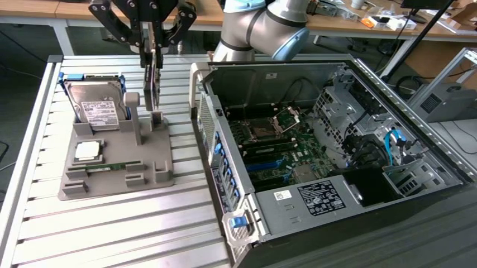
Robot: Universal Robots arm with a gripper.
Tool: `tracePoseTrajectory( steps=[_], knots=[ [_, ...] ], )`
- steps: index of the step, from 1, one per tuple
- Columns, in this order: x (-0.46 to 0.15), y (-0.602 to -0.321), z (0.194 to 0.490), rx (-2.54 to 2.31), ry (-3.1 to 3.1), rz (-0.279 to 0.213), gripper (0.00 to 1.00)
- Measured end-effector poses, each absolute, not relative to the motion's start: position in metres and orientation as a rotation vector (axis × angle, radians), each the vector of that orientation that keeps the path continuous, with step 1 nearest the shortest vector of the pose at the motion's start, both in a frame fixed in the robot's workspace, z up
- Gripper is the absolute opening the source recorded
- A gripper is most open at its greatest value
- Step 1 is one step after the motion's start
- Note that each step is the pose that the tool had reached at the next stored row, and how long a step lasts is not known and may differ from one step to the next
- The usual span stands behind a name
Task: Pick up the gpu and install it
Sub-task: 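Pick up the gpu and move the gpu toward the slot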
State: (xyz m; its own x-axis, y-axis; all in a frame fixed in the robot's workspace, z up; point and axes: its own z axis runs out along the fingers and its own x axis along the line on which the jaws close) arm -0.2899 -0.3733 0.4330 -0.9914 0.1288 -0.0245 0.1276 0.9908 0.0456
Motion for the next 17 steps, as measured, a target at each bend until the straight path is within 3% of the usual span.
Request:
tracePoseTrajectory(
  steps=[17],
  knots=[
    [-0.271, -0.386, 0.433, 0.200, 3.107, 0.055, 0.27]
  ],
)
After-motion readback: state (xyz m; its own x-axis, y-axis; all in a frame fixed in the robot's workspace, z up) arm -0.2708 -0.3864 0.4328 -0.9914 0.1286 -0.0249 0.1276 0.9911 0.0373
